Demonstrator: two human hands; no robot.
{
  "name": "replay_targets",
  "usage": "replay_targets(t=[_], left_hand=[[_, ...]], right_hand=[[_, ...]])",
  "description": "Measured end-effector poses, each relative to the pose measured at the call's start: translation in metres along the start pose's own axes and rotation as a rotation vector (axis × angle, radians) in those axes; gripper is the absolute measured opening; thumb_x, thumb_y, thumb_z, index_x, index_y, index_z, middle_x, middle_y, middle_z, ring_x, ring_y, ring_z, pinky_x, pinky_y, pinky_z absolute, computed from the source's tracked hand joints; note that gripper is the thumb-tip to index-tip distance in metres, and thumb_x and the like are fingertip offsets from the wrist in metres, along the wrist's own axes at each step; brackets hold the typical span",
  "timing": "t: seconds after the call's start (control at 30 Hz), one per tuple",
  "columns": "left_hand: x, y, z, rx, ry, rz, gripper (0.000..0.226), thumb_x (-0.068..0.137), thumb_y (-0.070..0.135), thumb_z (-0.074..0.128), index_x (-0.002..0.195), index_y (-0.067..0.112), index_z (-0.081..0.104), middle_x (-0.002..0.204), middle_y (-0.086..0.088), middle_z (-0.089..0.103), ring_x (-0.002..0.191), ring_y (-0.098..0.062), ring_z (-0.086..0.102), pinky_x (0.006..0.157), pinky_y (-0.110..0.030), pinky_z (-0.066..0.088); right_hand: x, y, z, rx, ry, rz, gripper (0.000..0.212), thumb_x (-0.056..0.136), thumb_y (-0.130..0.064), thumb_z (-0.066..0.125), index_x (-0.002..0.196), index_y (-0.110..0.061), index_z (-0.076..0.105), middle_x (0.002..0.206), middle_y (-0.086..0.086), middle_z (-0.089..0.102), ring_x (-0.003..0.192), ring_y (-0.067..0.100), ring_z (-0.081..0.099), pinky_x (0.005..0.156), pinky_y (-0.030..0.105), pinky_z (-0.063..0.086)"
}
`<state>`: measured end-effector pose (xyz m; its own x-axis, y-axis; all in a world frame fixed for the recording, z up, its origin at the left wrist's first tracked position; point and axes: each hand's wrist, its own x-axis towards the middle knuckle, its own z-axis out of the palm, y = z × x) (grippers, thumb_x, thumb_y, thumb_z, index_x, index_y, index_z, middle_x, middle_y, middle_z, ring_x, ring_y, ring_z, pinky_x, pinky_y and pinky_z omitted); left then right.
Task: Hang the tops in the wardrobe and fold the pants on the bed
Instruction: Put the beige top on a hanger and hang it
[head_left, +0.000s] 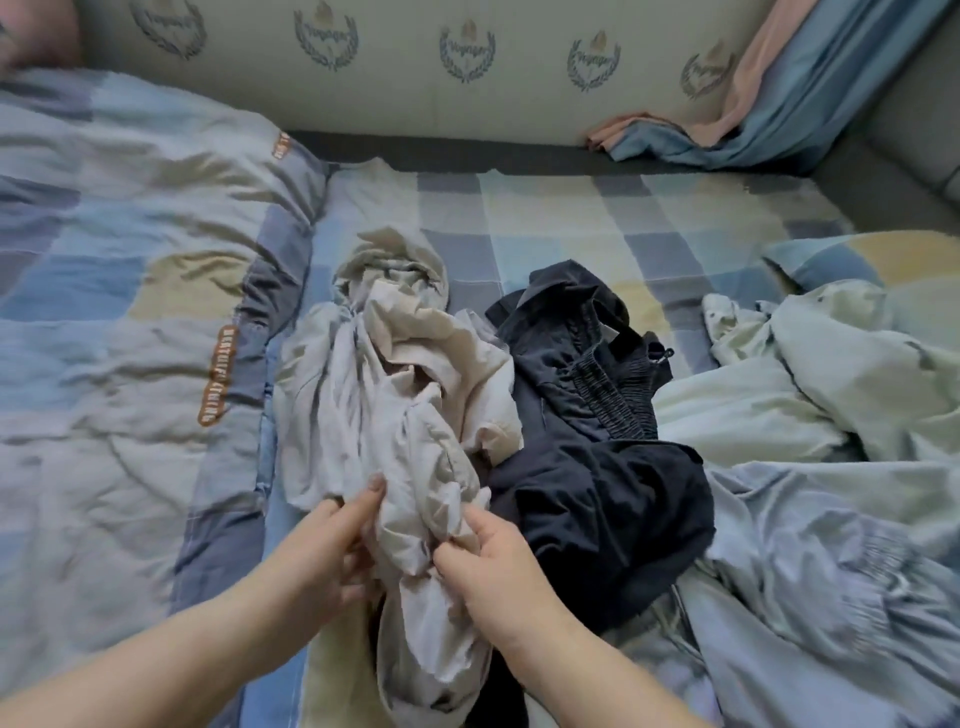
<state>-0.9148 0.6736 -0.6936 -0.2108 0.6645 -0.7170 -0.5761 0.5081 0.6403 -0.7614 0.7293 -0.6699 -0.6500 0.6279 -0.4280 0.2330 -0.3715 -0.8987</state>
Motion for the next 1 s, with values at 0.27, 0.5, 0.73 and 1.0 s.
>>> replay_targets(t=[0.27, 0.5, 0.73, 1.0], left_hand=[[-0.119, 0.049, 0.045, 0.058, -0.079, 0.255, 0.042, 0.076, 0.018, 0.075, 0.116, 0.013, 0.066, 0.111, -0.013, 0.07, 0.101, -0.03, 0.068, 0.072, -0.035, 0.058], [-0.269, 0.102, 0.099, 0.314, -0.04, 0.393, 0.073, 0.05, 0.042, 0.087, 0.116, 0.027, 0.061, 0.108, 0.006, 0.072, 0.1, -0.013, 0.068, 0.08, -0.028, 0.054], [-0.398, 0.112, 0.135, 0.617, -0.215, 0.497, 0.058, 0.059, 0.048, 0.085, 0.111, 0.047, 0.06, 0.115, 0.021, 0.066, 0.109, 0.002, 0.06, 0.092, -0.019, 0.046], [-0.466, 0.139, 0.08, -0.064, -0.258, 0.266, 0.055, 0.07, 0.062, 0.051, 0.08, 0.013, 0.074, 0.072, -0.008, 0.069, 0.059, -0.017, 0.066, 0.055, -0.03, 0.054]], right_hand=[[-0.115, -0.087, -0.008, -0.177, -0.162, -0.004, 0.009, 0.085, -0.031, 0.069, 0.078, -0.027, 0.071, 0.08, -0.015, 0.066, 0.08, -0.002, 0.06, 0.076, 0.015, 0.048], [-0.178, -0.175, -0.02, 0.187, 0.219, 0.115, 0.073, 0.067, -0.078, 0.051, 0.108, -0.019, 0.065, 0.097, 0.008, 0.071, 0.089, 0.02, 0.069, 0.084, 0.037, 0.055], [-0.244, -0.26, 0.009, 0.477, -0.159, 0.374, 0.05, 0.088, -0.043, 0.057, 0.11, 0.001, 0.069, 0.099, 0.021, 0.07, 0.09, 0.031, 0.07, 0.073, 0.036, 0.057], [-0.322, -0.359, 0.058, 0.021, 0.023, -0.184, 0.02, 0.083, 0.004, 0.051, 0.085, -0.007, 0.067, 0.067, 0.006, 0.065, 0.058, 0.012, 0.063, 0.051, 0.019, 0.049]])
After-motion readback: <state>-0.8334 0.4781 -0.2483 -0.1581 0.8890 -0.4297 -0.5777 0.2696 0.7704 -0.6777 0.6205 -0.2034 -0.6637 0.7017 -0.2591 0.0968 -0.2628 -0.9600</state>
